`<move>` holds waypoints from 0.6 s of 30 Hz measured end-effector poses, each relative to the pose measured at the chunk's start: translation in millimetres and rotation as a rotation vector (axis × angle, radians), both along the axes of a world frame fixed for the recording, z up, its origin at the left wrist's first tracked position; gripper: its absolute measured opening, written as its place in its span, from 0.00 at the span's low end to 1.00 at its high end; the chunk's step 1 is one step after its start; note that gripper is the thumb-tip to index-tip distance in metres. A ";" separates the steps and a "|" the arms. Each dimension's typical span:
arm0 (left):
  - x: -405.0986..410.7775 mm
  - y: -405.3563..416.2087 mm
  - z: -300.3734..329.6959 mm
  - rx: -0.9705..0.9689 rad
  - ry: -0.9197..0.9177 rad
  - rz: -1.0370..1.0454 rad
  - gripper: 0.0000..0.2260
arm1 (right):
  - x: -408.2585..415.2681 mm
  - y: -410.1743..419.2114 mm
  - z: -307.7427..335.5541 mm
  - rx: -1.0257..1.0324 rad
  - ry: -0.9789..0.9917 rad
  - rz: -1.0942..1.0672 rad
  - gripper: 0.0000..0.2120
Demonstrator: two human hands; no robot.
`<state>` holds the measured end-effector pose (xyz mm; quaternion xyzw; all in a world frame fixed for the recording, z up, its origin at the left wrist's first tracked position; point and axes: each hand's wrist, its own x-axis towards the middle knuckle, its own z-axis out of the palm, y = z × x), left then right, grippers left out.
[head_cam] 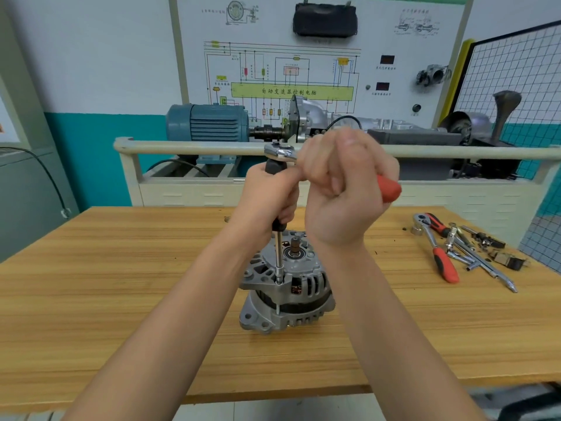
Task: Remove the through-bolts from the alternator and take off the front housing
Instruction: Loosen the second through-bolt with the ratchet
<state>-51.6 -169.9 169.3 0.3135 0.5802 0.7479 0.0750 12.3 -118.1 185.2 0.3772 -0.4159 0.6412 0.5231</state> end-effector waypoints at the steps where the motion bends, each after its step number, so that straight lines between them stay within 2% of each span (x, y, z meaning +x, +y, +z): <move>1: -2.6 -3.5 0.8 0.003 -0.006 -0.109 0.20 | -0.2 6.6 2.5 -0.012 -0.010 0.102 0.18; 5: -13.8 -14.5 4.9 -0.004 -0.030 -0.540 0.14 | -2.3 36.3 11.1 -0.228 -0.186 0.599 0.24; 7: -13.6 -11.9 4.6 -0.063 -0.020 -0.594 0.15 | -7.1 47.3 12.4 -0.384 -0.245 0.787 0.23; 9: -11.6 -7.4 3.7 -0.103 -0.027 -0.582 0.19 | -11.7 52.0 12.1 -0.471 -0.255 0.850 0.23; 13: -10.0 -5.8 3.0 -0.071 -0.064 -0.477 0.21 | -9.0 44.3 9.4 -0.396 -0.222 0.705 0.24; 15: -8.8 -4.0 2.2 -0.048 -0.078 -0.364 0.23 | -5.2 34.8 7.3 -0.257 -0.171 0.533 0.25; 18: -2.8 1.9 0.3 -0.027 -0.074 -0.163 0.24 | -1.5 15.5 3.3 -0.081 -0.054 0.209 0.22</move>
